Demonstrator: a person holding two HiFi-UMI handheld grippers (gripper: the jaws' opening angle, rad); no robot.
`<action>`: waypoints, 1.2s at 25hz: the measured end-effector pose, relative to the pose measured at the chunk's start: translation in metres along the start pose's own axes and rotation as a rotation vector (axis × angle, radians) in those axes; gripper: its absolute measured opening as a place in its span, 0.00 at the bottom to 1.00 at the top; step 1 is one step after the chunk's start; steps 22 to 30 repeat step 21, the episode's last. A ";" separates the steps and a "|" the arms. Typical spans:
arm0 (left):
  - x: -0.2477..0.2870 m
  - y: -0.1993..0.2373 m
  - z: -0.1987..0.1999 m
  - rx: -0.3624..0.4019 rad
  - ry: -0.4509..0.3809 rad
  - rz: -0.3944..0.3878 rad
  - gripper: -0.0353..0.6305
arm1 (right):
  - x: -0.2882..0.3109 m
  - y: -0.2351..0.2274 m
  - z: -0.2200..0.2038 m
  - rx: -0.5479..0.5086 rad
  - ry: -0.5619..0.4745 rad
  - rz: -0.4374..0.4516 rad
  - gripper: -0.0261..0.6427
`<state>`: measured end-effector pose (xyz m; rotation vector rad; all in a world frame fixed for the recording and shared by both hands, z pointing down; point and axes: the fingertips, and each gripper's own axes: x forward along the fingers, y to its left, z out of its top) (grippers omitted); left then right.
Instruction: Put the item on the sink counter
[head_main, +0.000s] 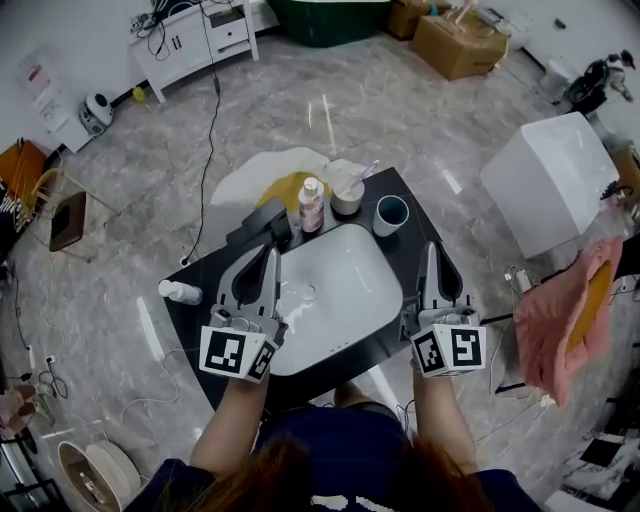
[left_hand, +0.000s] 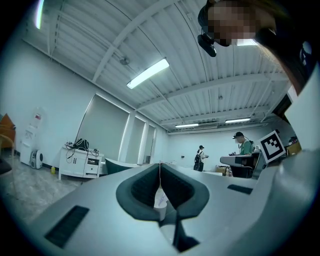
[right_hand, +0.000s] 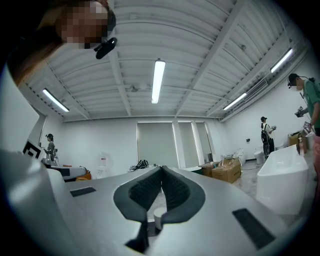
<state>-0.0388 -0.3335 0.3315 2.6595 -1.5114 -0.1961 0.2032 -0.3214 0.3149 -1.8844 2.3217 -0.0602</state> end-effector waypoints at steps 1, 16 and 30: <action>-0.002 0.000 0.001 -0.001 -0.003 0.001 0.09 | -0.003 0.001 0.003 0.002 -0.001 -0.001 0.06; -0.023 -0.009 0.016 -0.003 -0.018 0.002 0.09 | -0.031 0.037 0.017 -0.078 -0.014 0.034 0.06; -0.032 -0.006 0.020 0.003 -0.022 0.009 0.09 | -0.034 0.045 0.021 -0.055 -0.019 0.039 0.06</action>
